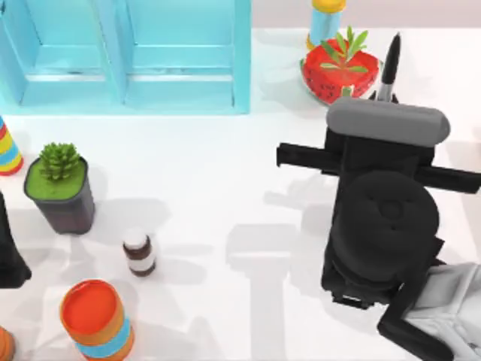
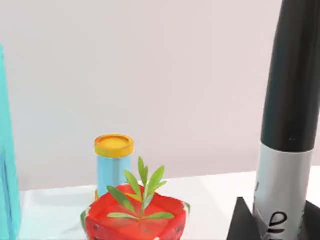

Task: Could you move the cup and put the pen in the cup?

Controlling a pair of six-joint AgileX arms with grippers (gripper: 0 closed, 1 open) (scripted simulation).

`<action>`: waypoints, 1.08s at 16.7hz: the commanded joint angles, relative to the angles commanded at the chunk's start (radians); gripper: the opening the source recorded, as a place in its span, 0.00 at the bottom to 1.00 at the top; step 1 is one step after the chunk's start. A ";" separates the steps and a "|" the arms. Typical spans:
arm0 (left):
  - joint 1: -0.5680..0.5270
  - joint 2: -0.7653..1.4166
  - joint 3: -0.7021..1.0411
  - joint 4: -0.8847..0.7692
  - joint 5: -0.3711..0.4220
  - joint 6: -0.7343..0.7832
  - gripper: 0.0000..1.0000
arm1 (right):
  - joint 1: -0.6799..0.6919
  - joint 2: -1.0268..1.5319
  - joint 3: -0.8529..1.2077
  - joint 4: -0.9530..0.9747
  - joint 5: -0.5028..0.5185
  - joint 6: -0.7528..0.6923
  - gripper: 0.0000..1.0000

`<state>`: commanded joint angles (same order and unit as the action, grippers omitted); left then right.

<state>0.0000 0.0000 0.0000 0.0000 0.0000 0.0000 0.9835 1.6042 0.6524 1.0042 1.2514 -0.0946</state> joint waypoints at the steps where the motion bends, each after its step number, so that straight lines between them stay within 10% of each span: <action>1: 0.000 0.000 0.000 0.000 0.000 0.000 1.00 | 0.005 -0.012 -0.023 0.048 0.021 -0.021 0.00; 18: 0.000 0.000 0.000 0.000 0.000 0.000 1.00 | -0.052 0.012 -0.056 0.151 -0.002 -0.035 0.00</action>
<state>0.0000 0.0000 0.0000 0.0000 0.0000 0.0000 0.9311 1.6158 0.5966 1.1555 1.2490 -0.1291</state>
